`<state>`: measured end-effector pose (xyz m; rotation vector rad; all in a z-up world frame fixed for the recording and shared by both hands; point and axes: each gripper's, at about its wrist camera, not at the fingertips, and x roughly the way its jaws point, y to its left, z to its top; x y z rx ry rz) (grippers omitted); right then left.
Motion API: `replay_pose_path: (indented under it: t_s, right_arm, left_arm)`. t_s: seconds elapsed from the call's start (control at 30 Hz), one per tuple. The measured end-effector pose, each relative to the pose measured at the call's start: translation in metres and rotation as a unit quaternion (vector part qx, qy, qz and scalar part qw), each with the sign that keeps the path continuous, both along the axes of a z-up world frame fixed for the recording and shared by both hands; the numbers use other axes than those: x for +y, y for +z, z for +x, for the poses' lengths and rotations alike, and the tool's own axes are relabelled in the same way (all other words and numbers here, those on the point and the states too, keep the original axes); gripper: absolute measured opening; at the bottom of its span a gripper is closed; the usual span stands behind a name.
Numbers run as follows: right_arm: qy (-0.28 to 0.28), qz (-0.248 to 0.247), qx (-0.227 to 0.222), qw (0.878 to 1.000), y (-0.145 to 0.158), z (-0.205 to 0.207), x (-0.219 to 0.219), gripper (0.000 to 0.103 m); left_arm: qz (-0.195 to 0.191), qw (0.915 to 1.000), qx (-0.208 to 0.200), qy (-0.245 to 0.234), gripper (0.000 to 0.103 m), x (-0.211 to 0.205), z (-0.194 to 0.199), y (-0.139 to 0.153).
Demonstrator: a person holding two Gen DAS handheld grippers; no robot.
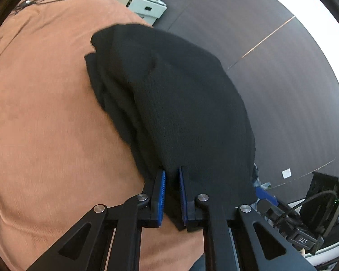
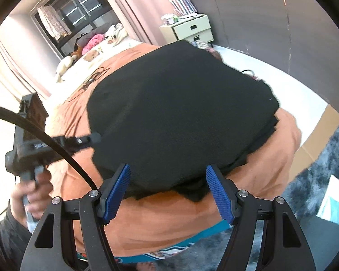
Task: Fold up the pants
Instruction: 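Lower the folded pants onto the black garment stack with both grippers, then open both grippers and withdraw them from the stacked pants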
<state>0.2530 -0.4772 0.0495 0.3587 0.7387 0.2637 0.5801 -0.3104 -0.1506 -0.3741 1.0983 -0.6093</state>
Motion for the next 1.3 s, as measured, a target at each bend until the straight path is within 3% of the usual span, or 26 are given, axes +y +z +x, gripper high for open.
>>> replay_pose_path:
  t_s: [0.23, 0.3, 0.43, 0.67, 0.77, 0.9, 1.07, 1.13, 1.2, 1.3]
  right_arm:
    - [0.002, -0.008, -0.029, 1.000, -0.007, 0.016, 0.026, 0.069]
    - [-0.001, 0.005, -0.043, 0.999, -0.004, 0.018, 0.028, 0.058]
    - [0.002, 0.010, -0.057, 0.998, -0.005, 0.031, 0.040, 0.054]
    - [-0.002, -0.013, 0.019, 1.000, -0.053, 0.045, 0.059, 0.054]
    - [-0.009, -0.010, 0.031, 0.999, -0.053, 0.042, 0.057, 0.053]
    - [-0.015, -0.005, 0.018, 1.000, -0.035, 0.026, 0.055, 0.053]
    - [-0.028, -0.007, 0.008, 1.000, -0.016, -0.002, 0.054, 0.055]
    - [-0.033, -0.016, 0.003, 0.999, -0.013, -0.018, 0.064, 0.062]
    - [-0.037, -0.025, -0.005, 0.999, -0.006, -0.035, 0.070, 0.077]
    - [-0.041, -0.045, -0.020, 0.998, 0.001, -0.058, 0.085, 0.083]
  left_arm:
    - [0.014, 0.9999, 0.001, -0.006, 0.013, 0.005, -0.016, 0.006]
    - [0.023, 0.9997, -0.007, -0.005, 0.013, 0.009, -0.022, 0.011]
    - [0.042, 0.9989, -0.022, -0.004, 0.016, 0.023, -0.030, 0.024]
    - [0.061, 0.9973, -0.041, 0.008, 0.025, 0.048, -0.045, 0.050]
    - [0.068, 0.9962, -0.054, 0.008, 0.027, 0.056, -0.058, 0.061]
    - [0.072, 0.9949, -0.070, 0.009, 0.048, 0.064, -0.078, 0.077]
    - [0.082, 0.9920, -0.096, 0.005, 0.063, 0.076, -0.102, 0.102]
    - [0.084, 0.9907, -0.107, 0.005, 0.074, 0.083, -0.114, 0.114]
    - [0.093, 0.9878, -0.124, 0.009, 0.086, 0.090, -0.127, 0.127]
    - [0.110, 0.9824, -0.150, 0.013, 0.094, 0.099, -0.145, 0.143]
